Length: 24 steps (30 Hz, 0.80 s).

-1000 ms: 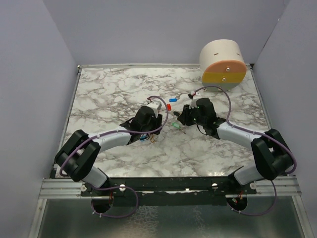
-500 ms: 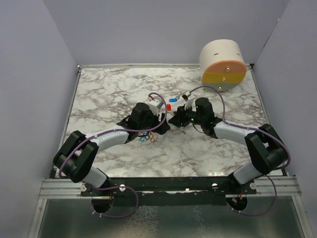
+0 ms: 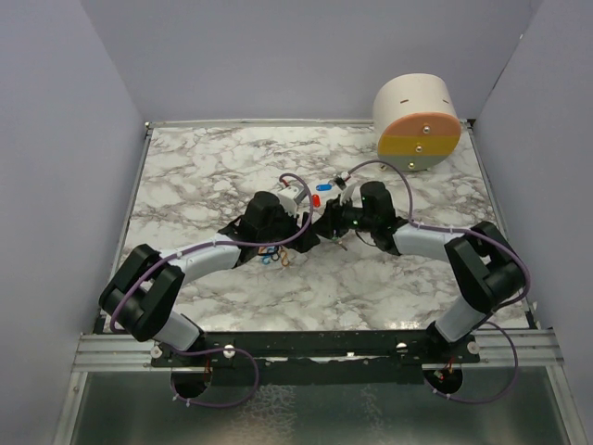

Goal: Put the keys on the keyring

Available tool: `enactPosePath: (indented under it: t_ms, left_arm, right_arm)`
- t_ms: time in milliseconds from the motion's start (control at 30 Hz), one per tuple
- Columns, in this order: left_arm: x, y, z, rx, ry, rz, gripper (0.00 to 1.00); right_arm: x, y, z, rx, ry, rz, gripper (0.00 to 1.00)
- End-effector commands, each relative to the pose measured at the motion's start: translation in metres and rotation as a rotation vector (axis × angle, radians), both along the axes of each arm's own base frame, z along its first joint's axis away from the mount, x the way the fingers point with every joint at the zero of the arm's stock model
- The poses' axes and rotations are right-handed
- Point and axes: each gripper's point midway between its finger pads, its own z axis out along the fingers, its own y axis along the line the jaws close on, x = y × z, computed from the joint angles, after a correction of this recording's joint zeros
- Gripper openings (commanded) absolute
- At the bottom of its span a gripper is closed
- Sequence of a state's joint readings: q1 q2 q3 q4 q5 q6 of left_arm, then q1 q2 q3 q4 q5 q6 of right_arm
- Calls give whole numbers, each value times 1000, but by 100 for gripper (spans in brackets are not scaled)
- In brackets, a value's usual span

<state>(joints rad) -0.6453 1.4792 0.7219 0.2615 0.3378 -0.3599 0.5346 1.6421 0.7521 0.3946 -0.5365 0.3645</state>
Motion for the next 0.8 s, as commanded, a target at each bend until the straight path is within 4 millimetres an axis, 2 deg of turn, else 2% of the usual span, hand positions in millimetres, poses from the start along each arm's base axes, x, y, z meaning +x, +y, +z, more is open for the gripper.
enactPosePath:
  t_ms: [0,433,767]
  left_arm:
    - [2,-10,20,-49,-36,-41,69]
    - [2,-9,25,-44,-46,-48,69]
    - [4,-6,27,-44,-47,-36,69]
  right_arm:
    - [7,13,18,63,-57,56,39]
    - [6,20,8,75,-45,100,37]
    - [6,20,7,75,-53,100,14]
